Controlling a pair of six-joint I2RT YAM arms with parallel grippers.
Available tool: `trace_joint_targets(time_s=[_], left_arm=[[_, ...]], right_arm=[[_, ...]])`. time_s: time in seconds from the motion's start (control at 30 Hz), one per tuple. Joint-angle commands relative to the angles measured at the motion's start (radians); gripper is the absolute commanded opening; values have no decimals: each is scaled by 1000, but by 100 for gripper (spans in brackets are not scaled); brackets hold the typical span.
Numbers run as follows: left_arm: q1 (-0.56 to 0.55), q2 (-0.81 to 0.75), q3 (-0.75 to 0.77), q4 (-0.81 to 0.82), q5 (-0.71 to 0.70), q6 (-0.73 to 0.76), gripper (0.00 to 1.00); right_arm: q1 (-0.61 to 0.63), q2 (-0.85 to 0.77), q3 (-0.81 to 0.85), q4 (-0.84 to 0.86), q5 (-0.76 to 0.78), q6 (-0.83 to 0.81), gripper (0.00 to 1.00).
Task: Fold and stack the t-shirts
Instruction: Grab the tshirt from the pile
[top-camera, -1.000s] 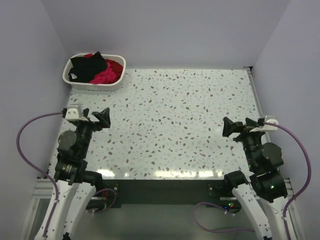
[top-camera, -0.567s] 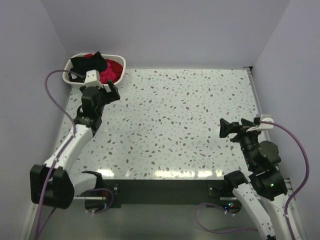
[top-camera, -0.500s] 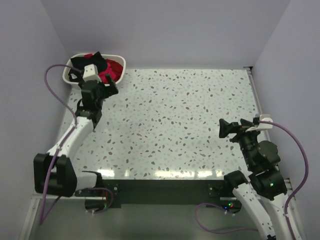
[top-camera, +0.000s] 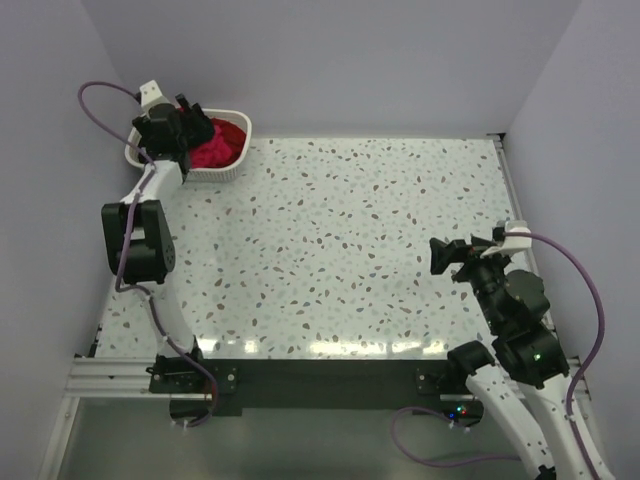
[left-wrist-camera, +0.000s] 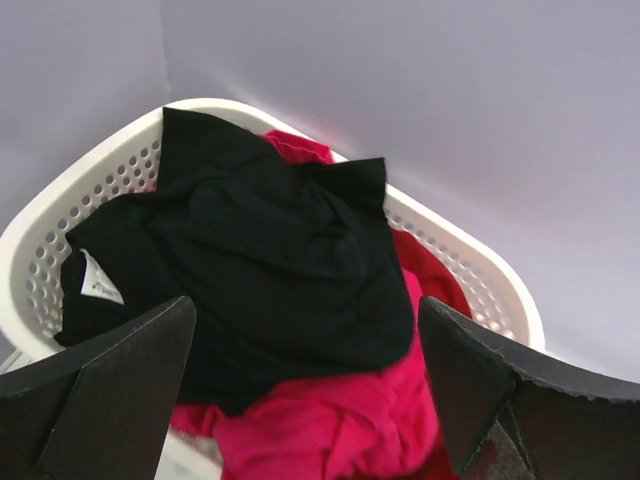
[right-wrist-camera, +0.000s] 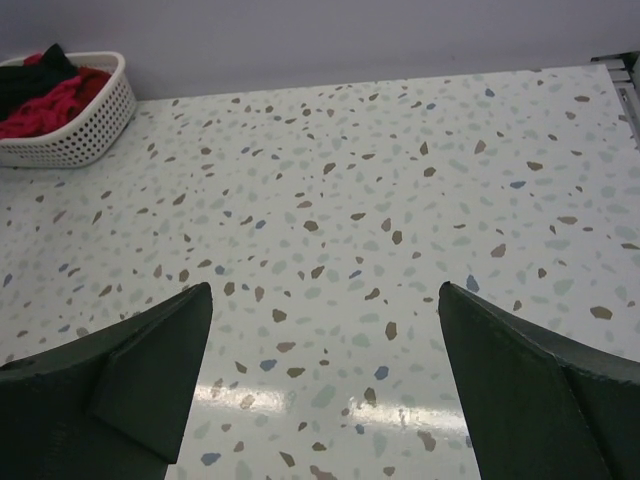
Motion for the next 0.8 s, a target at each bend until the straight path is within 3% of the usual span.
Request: trace_joint_targets(time_s=[0.0, 0.17, 0.23, 0.27, 0.37, 0.4, 0.43, 0.63, 0.77], left_arm=[[35, 99, 117, 50, -11, -45, 97], [73, 229, 179, 75, 57, -90, 88], [78, 232, 167, 123, 64, -77, 77], [79, 224, 139, 151, 72, -68, 69], [79, 169, 82, 262, 81, -24, 30], [79, 149, 71, 278, 78, 1, 9], [81, 106, 62, 306, 72, 9, 0], [69, -81, 51, 329, 112, 64, 0], [6, -170, 126, 271, 141, 139, 0]], right_arm=[[3, 44, 4, 34, -32, 4, 99], [3, 80, 9, 21, -54, -1, 99], [3, 102, 10, 17, -66, -1, 99], [3, 108, 12, 17, -71, -2, 99], [3, 128, 9, 20, -78, -7, 99], [1, 131, 9, 21, -78, -5, 99], [3, 139, 10, 21, -81, -4, 99], [3, 143, 20, 17, -103, 1, 99], [3, 157, 44, 4, -110, 9, 99]])
